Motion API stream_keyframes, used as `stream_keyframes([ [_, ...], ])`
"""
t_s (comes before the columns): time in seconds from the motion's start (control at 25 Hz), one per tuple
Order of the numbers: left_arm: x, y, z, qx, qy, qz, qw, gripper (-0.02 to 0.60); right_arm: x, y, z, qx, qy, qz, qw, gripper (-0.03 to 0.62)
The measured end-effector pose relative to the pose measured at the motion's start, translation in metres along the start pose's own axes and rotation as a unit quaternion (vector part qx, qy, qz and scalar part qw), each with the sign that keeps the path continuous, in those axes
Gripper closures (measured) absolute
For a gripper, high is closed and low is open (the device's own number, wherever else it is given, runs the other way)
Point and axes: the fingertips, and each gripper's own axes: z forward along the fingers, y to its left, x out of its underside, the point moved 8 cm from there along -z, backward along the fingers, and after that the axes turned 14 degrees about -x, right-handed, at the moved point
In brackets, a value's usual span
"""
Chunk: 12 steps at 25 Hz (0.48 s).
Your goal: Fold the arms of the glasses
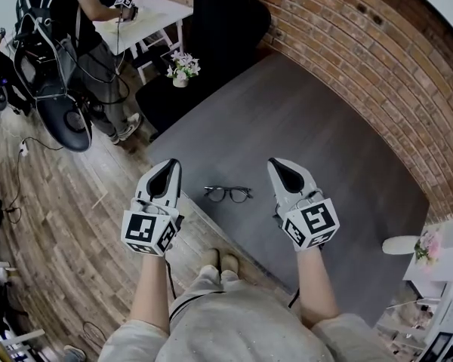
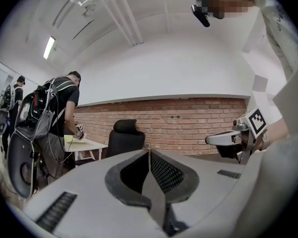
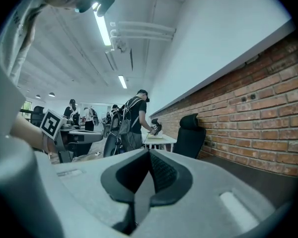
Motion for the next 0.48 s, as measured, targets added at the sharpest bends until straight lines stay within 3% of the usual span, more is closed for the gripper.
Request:
stream_keyframes([
  [0.48,-0.023,-0.002,-0.007,-0.001,-0.021,0.001,0.9998,0.572,-0.021,0.001,-0.006,0.000,-0.017,-0.011,1.000,0.595],
])
